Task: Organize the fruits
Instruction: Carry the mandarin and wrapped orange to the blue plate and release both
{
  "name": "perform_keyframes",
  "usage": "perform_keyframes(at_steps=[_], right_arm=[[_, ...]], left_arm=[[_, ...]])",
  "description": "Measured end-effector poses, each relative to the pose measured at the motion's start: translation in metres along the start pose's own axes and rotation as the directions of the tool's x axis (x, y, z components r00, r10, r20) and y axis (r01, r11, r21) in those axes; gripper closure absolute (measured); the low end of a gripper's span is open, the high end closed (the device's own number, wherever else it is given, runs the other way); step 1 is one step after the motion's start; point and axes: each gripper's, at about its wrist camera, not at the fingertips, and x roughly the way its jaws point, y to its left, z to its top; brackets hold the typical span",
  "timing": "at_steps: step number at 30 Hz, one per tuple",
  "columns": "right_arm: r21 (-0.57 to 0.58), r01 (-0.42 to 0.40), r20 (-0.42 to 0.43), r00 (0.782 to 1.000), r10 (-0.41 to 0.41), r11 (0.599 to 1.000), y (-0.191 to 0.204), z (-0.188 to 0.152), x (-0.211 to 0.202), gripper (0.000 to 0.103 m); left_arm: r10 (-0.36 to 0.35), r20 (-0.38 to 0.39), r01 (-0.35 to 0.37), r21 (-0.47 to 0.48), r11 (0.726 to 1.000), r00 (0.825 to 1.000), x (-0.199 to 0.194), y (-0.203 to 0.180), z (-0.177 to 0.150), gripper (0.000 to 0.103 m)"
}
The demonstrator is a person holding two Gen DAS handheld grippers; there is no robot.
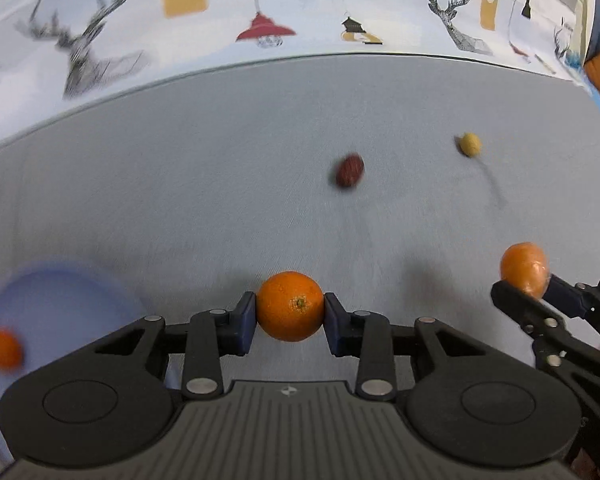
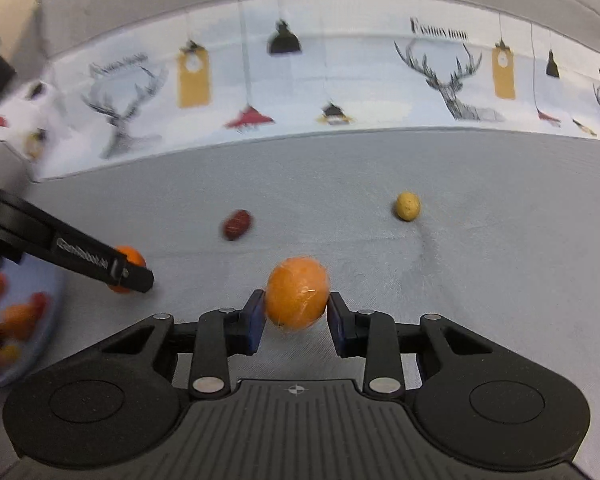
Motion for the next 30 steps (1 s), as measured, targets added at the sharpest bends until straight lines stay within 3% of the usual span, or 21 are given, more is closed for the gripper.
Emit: perform_keyframes(at_steps=[2,10,15,20,30], right_arm=[[-0.010,-0.014,0.020,1.000,0.014,1.000,0.007,-0.003,-0.027,0.068],[-0.007,-0.047,0.071,0.996,0.047,0.999,0.032,-0.017,-0.111,0.068],[-0.033,-0.086,0.084,0.992,0.089,0.996,0.050,-0.027,-0.150,0.068],[-0.042,-0.099,0.095,0.990,0.103,0.994,0.065,-0.037,-0.174,0.068],[-0.094,-0.106,0.118,0.986,0.117,0.990,0.094,-0.046,-0.199,0.068]], left_arm=[[-0.023,-0.004,0.023,-0.036,0.999,1.000,-0.022,0.007,-0.016,0.064],[-0.004,0.023,0.005,-0.056,0.998,1.000,-0.099,0.006,-0.064,0.064],[-0.008,0.076,0.012,-0.045,0.999,0.997,-0.137,-0.003,-0.088,0.064],[-0.017,0.103,0.024,-0.066,0.998,0.995,-0.166,0.000,-0.109,0.064],[0.046,0.175,-0.028,-0.103,0.994,0.984,-0.208,0.024,-0.145,0.064]])
